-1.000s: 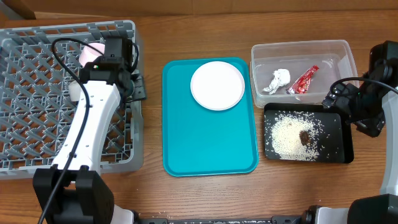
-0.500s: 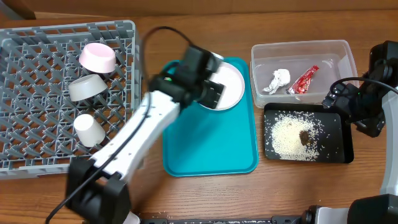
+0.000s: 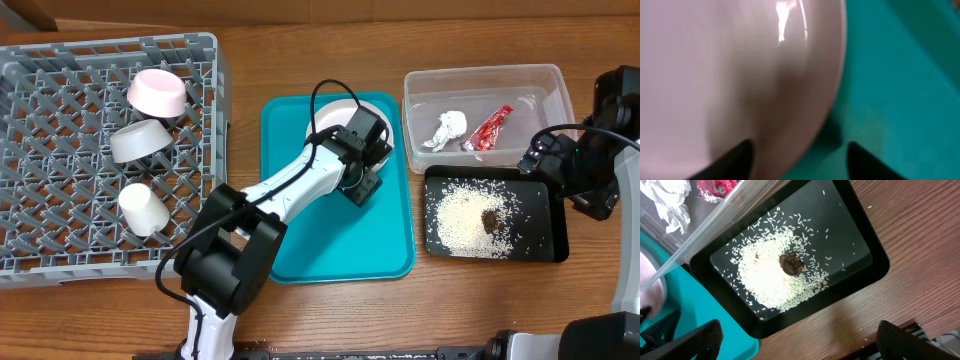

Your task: Sort waste into correct bins and load items into the dishwasher

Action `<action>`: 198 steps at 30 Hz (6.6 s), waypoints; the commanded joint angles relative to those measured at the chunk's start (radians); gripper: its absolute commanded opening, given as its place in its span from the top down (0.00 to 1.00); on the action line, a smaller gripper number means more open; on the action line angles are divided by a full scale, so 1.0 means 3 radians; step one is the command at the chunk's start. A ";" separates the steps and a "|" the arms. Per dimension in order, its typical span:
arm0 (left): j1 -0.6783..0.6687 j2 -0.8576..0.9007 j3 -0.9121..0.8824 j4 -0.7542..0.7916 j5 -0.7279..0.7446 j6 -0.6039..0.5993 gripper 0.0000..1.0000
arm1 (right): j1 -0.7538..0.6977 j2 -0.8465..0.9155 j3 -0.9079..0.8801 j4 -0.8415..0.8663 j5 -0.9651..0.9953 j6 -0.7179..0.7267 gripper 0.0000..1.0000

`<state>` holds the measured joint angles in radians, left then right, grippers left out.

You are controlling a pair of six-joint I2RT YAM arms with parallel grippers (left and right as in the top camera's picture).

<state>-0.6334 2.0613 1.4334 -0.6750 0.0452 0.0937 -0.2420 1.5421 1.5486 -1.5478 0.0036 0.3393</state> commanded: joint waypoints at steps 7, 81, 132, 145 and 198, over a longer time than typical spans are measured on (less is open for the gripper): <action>-0.0008 -0.0061 0.0039 -0.0181 -0.0014 -0.0102 0.89 | -0.0005 -0.0051 0.0029 0.0011 -0.0019 -0.0020 0.00; 0.2522 -0.2093 0.0416 -0.2562 -0.0112 -0.1005 0.00 | 0.0765 -0.0036 0.0025 0.1026 -0.0827 -0.0758 0.00; 0.2153 -0.5130 -0.1389 -0.1840 -0.0089 -0.0912 0.00 | 0.0867 -0.4215 -0.3146 0.3544 -0.0338 -0.1041 0.00; 0.2153 -0.5130 -0.1389 -0.1840 -0.0089 -0.0912 0.00 | 0.0909 -0.5132 -0.4971 0.5294 -0.0371 -0.1049 0.00; 0.1890 -0.6860 -0.4676 0.2508 -0.0001 -0.0727 0.00 | 0.0909 -0.5124 -0.5135 0.4913 -0.0362 -0.1035 0.00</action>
<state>-0.0597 0.0235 0.1276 -0.0673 0.0265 -0.1600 0.0269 0.0147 0.0181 -0.0788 -0.1066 0.0288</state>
